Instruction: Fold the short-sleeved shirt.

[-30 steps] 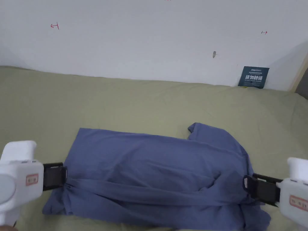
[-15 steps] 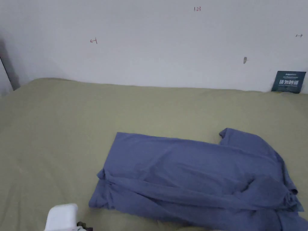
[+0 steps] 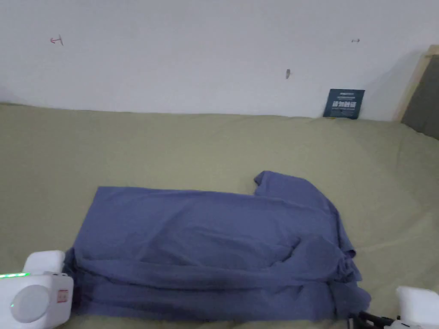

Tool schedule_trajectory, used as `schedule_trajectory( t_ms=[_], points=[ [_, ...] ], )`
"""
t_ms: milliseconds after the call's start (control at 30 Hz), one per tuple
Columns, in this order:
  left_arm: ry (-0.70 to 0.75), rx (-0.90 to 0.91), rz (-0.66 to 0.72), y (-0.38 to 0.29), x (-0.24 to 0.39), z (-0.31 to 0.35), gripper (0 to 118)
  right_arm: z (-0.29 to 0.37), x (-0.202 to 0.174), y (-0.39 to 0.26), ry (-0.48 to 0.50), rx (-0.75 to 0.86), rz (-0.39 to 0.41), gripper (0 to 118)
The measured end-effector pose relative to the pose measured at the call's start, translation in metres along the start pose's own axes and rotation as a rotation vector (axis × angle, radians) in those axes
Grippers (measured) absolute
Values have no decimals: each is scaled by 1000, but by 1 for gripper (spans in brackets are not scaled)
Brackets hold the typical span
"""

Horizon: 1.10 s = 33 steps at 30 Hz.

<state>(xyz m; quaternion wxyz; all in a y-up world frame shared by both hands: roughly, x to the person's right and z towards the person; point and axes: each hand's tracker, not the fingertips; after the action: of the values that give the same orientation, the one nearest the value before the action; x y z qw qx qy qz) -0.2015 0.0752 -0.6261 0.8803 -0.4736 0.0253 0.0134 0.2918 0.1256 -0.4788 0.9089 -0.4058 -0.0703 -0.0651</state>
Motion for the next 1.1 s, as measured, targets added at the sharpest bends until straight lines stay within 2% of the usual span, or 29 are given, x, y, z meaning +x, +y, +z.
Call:
schedule_trajectory(
  t_ms=[33,100,200,300,367,400,467,500,533,567,667,800,1100],
  points=[
    [25,33,-31,-1,1,6,3,-6,5,2,-10,-7,-10,78],
    [-38,7,-57,-2,3,9,3,-24,15,8,-18,-20,1,78],
    [-4,6,-82,1,7,10,3,-59,19,23,-49,-53,25,78],
    [-24,-9,-56,1,2,3,3,-92,23,36,35,-92,-53,78],
    [-42,-14,-10,-3,-3,0,3,-110,21,38,12,-135,-77,77],
    [-55,-20,4,-3,-2,3,3,-117,20,38,12,-164,-81,73],
    [-72,-18,40,-6,-7,4,3,-114,22,36,33,-150,-87,13],
    [-103,-14,58,-4,-11,3,3,-107,22,34,84,-84,-116,13],
    [-102,-11,70,-1,-15,2,3,-99,21,33,37,-70,-105,13],
    [-97,-11,70,-1,-16,4,3,-94,18,34,46,-85,-94,13],
    [-108,-5,66,1,-16,11,3,-83,13,35,31,-64,8,13],
    [-121,29,78,-1,-17,30,3,-61,16,41,80,-66,-31,13],
    [-138,7,132,-43,-35,72,3,-5,20,16,50,-100,23,13]
  ],
)
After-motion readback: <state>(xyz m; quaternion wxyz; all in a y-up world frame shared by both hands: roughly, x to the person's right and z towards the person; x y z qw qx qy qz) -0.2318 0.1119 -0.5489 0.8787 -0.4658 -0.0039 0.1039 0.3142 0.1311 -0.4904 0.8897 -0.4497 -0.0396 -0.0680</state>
